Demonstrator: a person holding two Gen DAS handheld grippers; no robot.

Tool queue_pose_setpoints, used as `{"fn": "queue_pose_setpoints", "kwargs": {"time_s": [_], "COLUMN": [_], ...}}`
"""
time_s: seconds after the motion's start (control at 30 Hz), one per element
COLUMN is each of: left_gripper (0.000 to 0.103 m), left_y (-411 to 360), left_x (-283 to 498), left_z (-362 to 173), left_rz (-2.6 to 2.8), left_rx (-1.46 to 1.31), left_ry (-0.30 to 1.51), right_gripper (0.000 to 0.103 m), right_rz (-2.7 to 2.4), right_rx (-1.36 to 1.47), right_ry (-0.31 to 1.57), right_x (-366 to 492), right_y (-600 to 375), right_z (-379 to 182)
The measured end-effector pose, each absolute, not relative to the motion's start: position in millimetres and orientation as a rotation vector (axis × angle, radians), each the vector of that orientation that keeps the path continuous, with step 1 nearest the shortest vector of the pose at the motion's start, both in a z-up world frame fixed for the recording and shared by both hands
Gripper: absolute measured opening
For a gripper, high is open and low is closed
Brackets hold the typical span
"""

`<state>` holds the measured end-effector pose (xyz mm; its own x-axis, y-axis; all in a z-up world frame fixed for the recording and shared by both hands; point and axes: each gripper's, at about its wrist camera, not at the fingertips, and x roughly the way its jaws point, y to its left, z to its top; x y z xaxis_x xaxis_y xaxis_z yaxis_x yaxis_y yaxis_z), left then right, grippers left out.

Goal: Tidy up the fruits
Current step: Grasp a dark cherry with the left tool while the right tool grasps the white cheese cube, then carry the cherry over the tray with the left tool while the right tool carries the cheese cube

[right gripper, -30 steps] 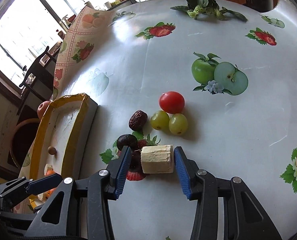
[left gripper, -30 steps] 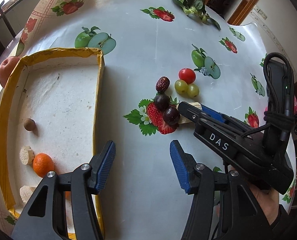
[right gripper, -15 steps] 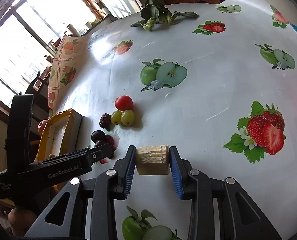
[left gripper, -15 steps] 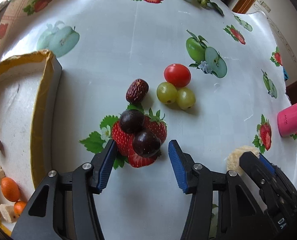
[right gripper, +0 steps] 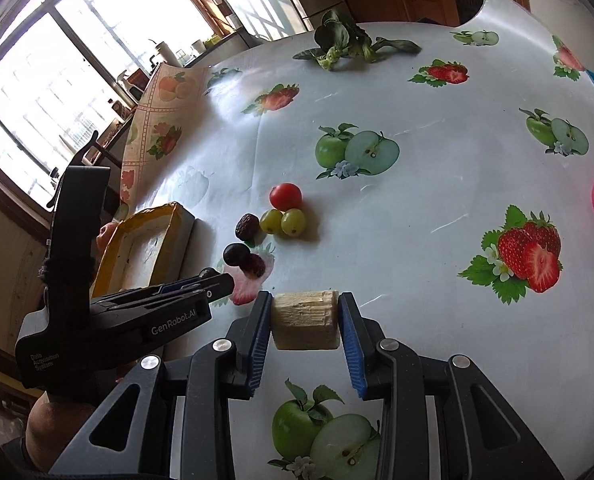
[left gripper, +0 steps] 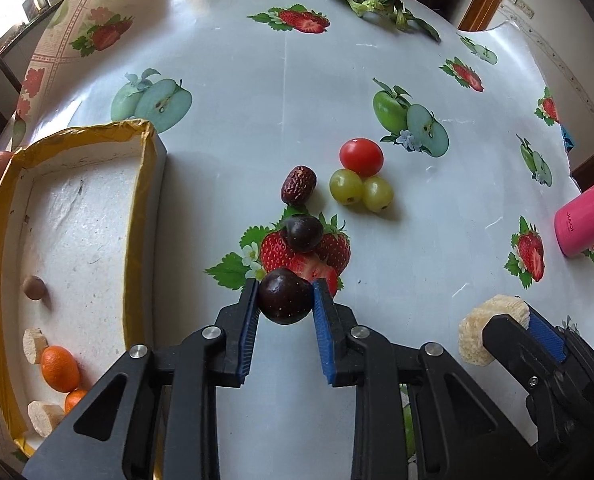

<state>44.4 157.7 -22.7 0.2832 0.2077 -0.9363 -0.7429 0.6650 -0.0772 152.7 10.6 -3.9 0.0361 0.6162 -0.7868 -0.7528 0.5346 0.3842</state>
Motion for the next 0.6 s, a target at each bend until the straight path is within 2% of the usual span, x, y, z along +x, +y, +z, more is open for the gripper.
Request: {"fn": "queue_pose_setpoints", "kwargs": {"time_s": [0.6], "left_gripper": [0.024], "left_y": [160], "left_x": [-16], "left_z": [12], "left_rz": [0.75], "left_rx": [-0.577], "left_ry": [1.042], "right_gripper": [0.034], "right_rz": [1.153], "right_rx": [-0.22], "right_ry": [1.038], "right_x": [100], "right_y": [35], "right_z": [30]}}
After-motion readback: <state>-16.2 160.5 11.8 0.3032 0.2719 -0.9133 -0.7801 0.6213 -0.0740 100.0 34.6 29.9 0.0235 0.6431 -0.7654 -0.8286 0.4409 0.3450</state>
